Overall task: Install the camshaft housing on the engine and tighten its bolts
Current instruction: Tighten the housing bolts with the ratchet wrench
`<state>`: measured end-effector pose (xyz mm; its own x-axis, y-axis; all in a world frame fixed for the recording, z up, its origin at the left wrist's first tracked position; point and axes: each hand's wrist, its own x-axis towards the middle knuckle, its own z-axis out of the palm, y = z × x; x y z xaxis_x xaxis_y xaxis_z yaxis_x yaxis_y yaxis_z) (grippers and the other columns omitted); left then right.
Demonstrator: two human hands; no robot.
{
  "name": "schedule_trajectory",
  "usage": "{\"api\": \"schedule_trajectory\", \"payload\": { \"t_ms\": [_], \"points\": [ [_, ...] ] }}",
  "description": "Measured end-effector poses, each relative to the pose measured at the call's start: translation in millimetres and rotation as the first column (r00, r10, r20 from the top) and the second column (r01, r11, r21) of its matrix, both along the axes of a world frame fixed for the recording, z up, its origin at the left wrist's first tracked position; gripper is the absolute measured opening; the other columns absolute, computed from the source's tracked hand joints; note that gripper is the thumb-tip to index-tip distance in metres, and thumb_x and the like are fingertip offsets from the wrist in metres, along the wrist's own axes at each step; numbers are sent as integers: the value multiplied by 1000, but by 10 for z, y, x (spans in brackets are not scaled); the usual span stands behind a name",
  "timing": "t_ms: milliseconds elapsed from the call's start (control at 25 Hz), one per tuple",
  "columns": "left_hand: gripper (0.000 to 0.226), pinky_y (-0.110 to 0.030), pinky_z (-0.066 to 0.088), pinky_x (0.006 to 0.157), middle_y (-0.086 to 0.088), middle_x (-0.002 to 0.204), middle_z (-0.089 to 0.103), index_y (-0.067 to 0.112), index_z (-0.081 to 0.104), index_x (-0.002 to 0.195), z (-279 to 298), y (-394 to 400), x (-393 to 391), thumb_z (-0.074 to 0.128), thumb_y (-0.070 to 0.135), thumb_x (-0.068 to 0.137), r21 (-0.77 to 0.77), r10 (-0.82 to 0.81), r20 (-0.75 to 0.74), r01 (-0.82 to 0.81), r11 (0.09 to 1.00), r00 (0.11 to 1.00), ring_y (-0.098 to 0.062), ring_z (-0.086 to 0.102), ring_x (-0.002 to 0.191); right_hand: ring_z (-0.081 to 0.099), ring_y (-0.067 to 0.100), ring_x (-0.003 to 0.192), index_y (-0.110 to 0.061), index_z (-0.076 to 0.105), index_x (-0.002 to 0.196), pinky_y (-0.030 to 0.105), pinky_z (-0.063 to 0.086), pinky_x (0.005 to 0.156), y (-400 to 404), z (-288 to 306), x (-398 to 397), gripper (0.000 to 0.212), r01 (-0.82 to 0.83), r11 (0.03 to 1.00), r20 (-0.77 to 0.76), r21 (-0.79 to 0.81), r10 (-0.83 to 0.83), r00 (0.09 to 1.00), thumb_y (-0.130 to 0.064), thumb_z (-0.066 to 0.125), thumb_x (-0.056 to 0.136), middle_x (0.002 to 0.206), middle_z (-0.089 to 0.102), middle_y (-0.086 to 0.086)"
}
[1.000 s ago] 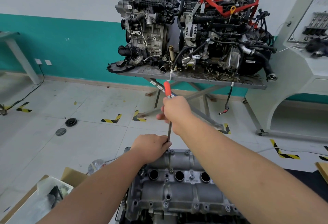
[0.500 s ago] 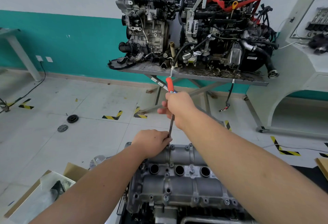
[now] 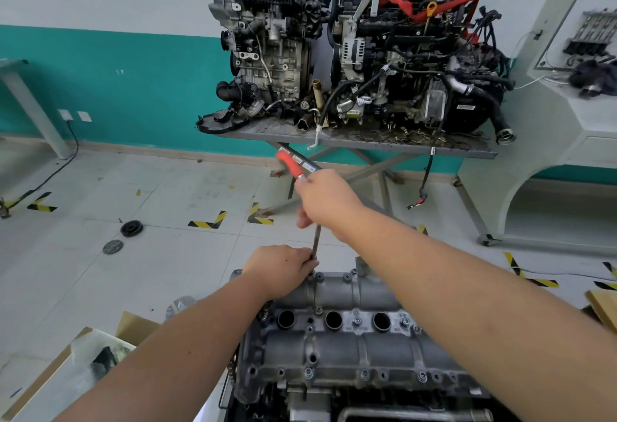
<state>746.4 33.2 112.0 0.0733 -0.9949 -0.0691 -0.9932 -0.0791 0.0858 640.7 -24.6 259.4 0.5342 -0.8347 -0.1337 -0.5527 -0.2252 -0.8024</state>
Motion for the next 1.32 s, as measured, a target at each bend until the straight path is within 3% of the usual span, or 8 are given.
{"api": "schedule_trajectory", "payload": {
  "t_ms": [120, 240, 360, 440, 600, 680, 880, 1320],
  "points": [
    [37, -34, 38, 62, 1, 92, 68, 32, 52, 95, 6, 8, -15, 24, 56, 103, 6, 0, -16, 0, 1000, 1000, -23, 60, 79, 63, 20, 49, -8, 51, 112, 18, 41, 40, 114, 35, 130, 18, 187, 818, 281, 544, -387, 878, -20, 40, 106, 72, 66, 6],
    [39, -35, 43, 63, 1, 90, 68, 29, 52, 95, 15, 10, -12, 24, 55, 103, 14, 4, 1, -4, 1000, 1000, -22, 59, 76, 64, 21, 63, -12, 51, 102, 29, 51, 52, 72, -40, 124, 25, -29, 986, -99, -163, 13, 995, -30, 35, 107, 84, 67, 6],
    [45, -36, 41, 63, 1, 95, 68, 26, 58, 103, 21, 0, -8, 23, 53, 104, 19, 2, 28, -3, 1000, 1000, -24, 62, 84, 55, 22, 76, -23, 51, 106, 34, 40, 61, -16, -24, 4, 33, -727, 372, -695, -577, 244, 676, -48, 30, 106, 89, 58, -1],
    [44, -36, 39, 63, 0, 99, 69, 26, 59, 104, 17, 0, -5, 23, 52, 104, 5, -14, 33, 14, 1000, 999, -25, 62, 85, 50, 22, 75, -25, 54, 111, 34, 40, 61, -15, -12, -24, 36, -814, 237, -729, -531, 361, 581, -51, 30, 105, 86, 53, -3],
    [44, -34, 39, 64, 1, 99, 69, 31, 57, 114, 5, -8, -8, 23, 56, 103, 6, -6, 23, 6, 1000, 1000, -25, 64, 90, 61, 24, 68, -21, 50, 86, 34, 43, 55, -23, 10, 16, 33, -508, 743, -448, -435, 311, 838, -43, 35, 106, 73, 58, -1],
    [45, -34, 38, 64, 2, 98, 69, 33, 59, 113, 10, -11, -13, 24, 59, 101, 8, 0, -3, 0, 1000, 1000, -24, 64, 90, 69, 24, 61, -12, 56, 98, 28, 49, 53, -32, 47, 45, 25, -161, 987, -105, 0, 160, 981, -29, 40, 106, 67, 65, 3],
    [39, -34, 39, 64, 1, 91, 67, 34, 48, 87, -11, -8, 4, 23, 61, 101, -8, 22, -55, -22, 1000, 998, -24, 64, 87, 70, 19, 67, -13, 49, 99, 25, 45, 57, 69, -73, 13, 10, -81, 603, 525, 793, -611, 593, -9, 42, 105, 72, 66, 3],
    [41, -34, 40, 67, -2, 95, 69, 32, 52, 90, 5, -23, -2, 23, 57, 102, 20, -14, -29, 14, 1000, 999, -27, 65, 90, 68, 28, 99, -25, 62, 64, 32, 49, 84, 144, -472, -383, 42, -486, 685, 825, 542, -325, 462, 15, 54, 74, 95, 73, 6]
  ]
}}
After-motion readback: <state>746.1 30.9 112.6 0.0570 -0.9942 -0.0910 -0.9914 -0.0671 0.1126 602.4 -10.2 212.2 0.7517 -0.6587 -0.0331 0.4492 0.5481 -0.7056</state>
